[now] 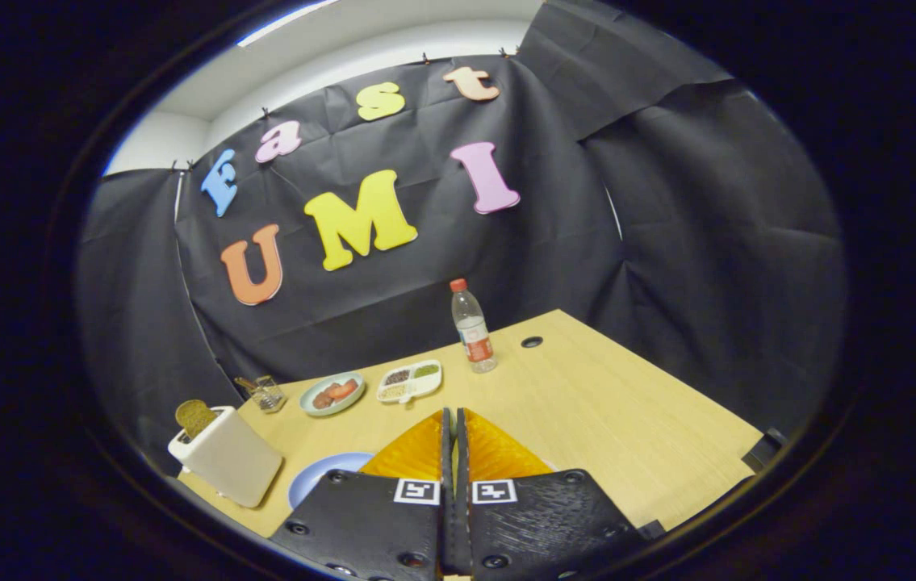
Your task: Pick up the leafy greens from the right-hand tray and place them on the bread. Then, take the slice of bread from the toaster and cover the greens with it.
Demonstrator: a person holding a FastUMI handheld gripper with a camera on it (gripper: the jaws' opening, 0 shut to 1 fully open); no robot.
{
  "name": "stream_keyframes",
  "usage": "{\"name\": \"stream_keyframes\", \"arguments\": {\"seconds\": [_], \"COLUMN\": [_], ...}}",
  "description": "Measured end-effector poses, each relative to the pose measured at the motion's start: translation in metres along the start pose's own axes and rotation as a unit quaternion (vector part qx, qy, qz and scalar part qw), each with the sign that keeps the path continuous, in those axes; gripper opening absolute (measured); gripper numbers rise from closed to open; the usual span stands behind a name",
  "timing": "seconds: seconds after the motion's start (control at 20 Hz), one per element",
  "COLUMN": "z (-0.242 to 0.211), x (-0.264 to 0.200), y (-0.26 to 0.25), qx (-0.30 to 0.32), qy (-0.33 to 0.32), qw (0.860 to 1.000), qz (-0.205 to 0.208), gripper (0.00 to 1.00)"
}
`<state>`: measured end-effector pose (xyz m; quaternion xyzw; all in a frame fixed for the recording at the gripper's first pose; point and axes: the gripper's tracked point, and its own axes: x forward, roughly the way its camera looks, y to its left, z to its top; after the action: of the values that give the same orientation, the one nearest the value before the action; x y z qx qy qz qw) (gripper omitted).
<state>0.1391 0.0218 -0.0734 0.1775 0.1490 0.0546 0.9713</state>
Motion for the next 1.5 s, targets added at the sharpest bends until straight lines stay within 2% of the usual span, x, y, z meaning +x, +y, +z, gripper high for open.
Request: {"name": "stream_keyframes", "arguments": {"seconds": [0.3,0.55,0.85,1.1,1.25,1.5], "z": [0.002,-0.033,-0.085,-0.122,-0.129,-0.133], "x": [-0.005,0.005,0.027,0.048,0.059,0.068], "y": [0.077,0.157,0.22,0.225,0.201,0.157], "qx": [-0.011,-0.004,0.012,0.053,0.074,0.069], "qy": [-0.017,-0.001,0.025,0.053,0.059,0.056], "qw": [0.999,0.996,0.993,0.991,0.992,0.995], "qz": [0.039,0.086,0.115,0.111,0.086,0.045], "gripper": [0.0,0.0,0.0,0.0,0.0,0.0]}}
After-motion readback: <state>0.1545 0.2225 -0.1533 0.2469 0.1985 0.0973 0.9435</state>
